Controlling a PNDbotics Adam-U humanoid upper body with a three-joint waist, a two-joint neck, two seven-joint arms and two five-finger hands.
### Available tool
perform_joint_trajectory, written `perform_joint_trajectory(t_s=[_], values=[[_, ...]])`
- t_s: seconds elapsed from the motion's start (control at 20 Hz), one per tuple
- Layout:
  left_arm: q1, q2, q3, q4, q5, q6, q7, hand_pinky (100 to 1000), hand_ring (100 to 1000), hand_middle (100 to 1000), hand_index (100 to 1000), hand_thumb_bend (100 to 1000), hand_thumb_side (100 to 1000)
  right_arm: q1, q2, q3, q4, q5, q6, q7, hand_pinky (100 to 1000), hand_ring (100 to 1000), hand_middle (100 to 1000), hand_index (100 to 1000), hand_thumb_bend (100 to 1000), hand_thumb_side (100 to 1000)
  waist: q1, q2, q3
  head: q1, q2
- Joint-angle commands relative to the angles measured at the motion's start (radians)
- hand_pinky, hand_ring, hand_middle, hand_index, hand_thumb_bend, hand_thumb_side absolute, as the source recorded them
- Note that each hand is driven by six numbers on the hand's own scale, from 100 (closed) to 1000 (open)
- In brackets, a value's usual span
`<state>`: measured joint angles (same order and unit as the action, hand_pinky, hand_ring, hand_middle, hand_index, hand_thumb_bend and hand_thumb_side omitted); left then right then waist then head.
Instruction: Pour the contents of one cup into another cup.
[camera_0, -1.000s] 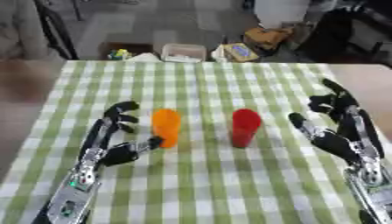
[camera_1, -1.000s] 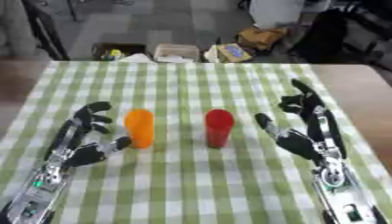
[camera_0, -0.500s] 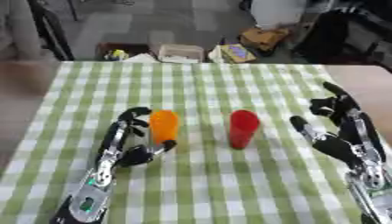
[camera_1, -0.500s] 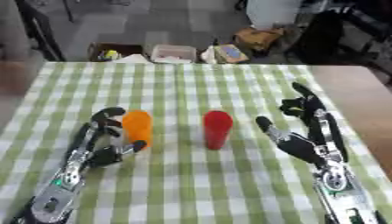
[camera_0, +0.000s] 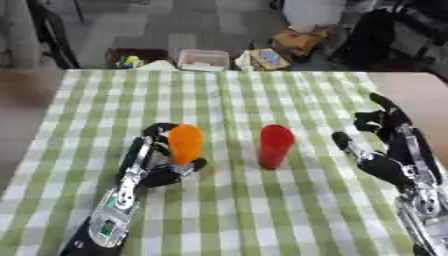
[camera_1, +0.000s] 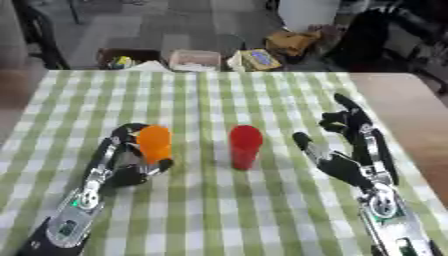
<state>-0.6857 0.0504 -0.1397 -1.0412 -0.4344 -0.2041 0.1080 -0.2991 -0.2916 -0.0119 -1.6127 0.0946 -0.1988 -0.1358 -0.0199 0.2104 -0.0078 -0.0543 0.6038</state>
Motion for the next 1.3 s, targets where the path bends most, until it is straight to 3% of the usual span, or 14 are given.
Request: perform_joint_trajectory(t_s=[0.05,0.5,0.95,1.3], values=[[-0.024,-0.004,0.005,0.007,-0.013,-0.004,0.010,554,626,761,794,765,384,-0.013,-0.007,-0.002,-0.006,-0.005,-0.003,0.005,719,783,526,930,598,305,0.000,-0.011,-0.005,0.003,-0.015],[-0.056,-0.008,0.007,0.045,-0.036,-0.012,0.043,513,585,707,775,682,363,-0.017,-0.005,0.000,-0.005,-0.006,-0.004,0.008,719,784,525,930,596,305,0.000,-0.004,-0.019,0.007,-0.021],[-0.066,-0.008,0.002,0.009,0.014,-0.017,0.053,535,607,723,775,735,379,-0.018,-0.004,-0.001,-0.004,-0.006,-0.004,0.009,719,784,525,930,590,307,0.004,-0.004,-0.022,0.005,-0.021],[-0.073,-0.011,-0.005,0.023,0.003,-0.020,0.037,534,602,715,774,685,366,-0.019,-0.004,-0.001,-0.002,-0.006,-0.005,0.010,719,784,525,930,587,310,0.003,-0.004,-0.026,0.006,-0.023]])
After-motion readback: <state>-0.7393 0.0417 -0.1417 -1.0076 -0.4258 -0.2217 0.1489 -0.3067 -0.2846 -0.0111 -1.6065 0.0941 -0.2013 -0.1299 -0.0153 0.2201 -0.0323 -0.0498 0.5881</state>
